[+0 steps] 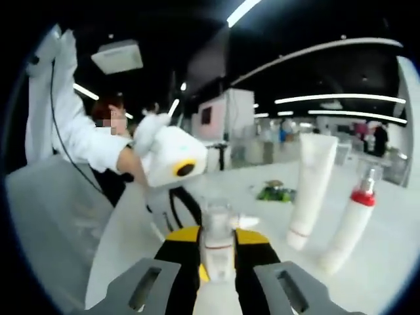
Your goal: Arrange the skincare products in the storage area until every visible bottle or jar stands upright without overlapping.
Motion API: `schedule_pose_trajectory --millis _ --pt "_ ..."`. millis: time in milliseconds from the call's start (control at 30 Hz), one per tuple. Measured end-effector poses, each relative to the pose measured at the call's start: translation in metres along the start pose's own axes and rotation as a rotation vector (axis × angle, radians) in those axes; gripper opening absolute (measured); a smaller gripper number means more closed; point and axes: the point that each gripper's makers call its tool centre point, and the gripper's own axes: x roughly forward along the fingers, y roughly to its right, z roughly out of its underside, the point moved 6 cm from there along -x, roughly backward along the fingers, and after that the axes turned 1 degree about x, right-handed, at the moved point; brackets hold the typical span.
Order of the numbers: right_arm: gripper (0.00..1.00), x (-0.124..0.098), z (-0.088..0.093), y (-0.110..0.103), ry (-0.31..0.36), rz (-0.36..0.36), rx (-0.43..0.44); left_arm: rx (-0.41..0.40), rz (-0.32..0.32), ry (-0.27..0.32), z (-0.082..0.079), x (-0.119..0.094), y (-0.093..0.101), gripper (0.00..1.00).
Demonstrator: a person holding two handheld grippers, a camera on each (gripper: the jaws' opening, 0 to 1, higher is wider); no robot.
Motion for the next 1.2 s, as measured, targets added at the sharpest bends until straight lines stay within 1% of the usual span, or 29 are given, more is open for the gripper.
schedule_pose_trajectory --millis 133,233,333,467,567,633,700,833,933,1000,1033,1133,1200 --pt "0.12 -0.007 0.003 0.007 0.008 0.056 0.016 -0.018 -0.027 0.010 -0.006 0.007 -0.003 0.24" --pt "0.11 -0.012 0.004 0.010 0.007 0.073 0.016 -0.030 -0.038 0.021 -0.011 0.013 -0.004 0.24" --pt "0.07 -0.015 0.006 0.012 -0.007 0.083 0.003 -0.046 -0.047 0.030 -0.015 0.018 -0.005 0.24" --pt "0.09 -0.019 0.006 0.015 0.001 0.115 0.030 -0.052 -0.051 0.040 -0.020 0.024 -0.006 0.24" --pt "0.11 -0.021 0.006 0.017 -0.007 0.147 0.019 -0.054 -0.057 0.036 -0.023 0.027 -0.008 0.24" --pt "0.11 -0.022 0.006 0.019 -0.015 0.178 0.007 -0.033 -0.064 0.030 -0.025 0.029 -0.008 0.24" --pt "0.11 -0.023 0.007 0.019 -0.016 0.197 -0.004 -0.032 -0.065 0.028 -0.026 0.030 -0.008 0.24" --pt "0.15 -0.023 0.008 0.017 -0.016 0.229 0.011 -0.046 -0.080 0.032 -0.030 0.033 -0.009 0.24" --pt "0.14 -0.023 0.009 0.018 -0.024 0.253 -0.011 -0.052 -0.091 0.040 -0.033 0.037 -0.009 0.23" --pt "0.12 -0.024 0.010 0.021 -0.041 0.275 -0.024 -0.049 -0.101 0.041 -0.035 0.039 -0.010 0.23" --pt "0.12 -0.025 0.009 0.023 -0.037 0.284 -0.029 -0.046 -0.107 0.039 -0.036 0.040 -0.010 0.23" --pt "0.12 -0.028 0.011 0.029 -0.047 0.319 -0.023 -0.045 -0.115 0.035 -0.039 0.044 -0.010 0.23" --pt "0.11 -0.030 0.011 0.032 -0.045 0.329 -0.026 -0.044 -0.117 0.035 -0.041 0.047 -0.010 0.23"
